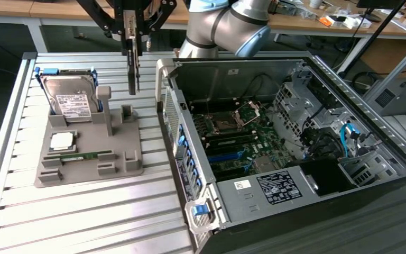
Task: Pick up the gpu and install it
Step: 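Pick up the gpu and move the gpu toward the slot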
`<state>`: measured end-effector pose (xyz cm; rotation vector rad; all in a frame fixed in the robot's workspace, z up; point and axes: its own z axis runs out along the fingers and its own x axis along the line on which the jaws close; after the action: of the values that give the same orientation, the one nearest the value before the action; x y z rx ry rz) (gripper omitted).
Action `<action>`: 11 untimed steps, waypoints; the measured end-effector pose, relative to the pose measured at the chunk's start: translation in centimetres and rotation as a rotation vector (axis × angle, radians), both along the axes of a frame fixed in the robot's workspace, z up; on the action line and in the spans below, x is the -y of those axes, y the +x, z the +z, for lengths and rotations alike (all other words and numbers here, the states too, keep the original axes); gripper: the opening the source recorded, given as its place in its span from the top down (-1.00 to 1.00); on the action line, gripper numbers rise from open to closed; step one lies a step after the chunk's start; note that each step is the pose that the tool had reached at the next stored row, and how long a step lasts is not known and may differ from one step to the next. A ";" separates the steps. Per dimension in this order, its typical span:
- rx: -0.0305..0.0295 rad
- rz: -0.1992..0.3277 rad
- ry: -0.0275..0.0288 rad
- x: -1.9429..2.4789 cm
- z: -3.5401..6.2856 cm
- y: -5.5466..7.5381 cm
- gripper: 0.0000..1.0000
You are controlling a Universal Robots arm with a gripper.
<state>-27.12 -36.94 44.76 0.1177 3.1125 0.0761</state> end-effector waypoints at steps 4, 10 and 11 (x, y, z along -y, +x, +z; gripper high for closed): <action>0.0000 0.000 -0.0004 0.02 0.00 0.2 0.47; 0.0000 0.000 -0.0006 0.06 0.00 0.5 0.47; 0.0000 0.000 -0.0007 0.06 0.00 0.5 0.47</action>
<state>-26.59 -37.00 44.76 0.1177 3.1126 0.0751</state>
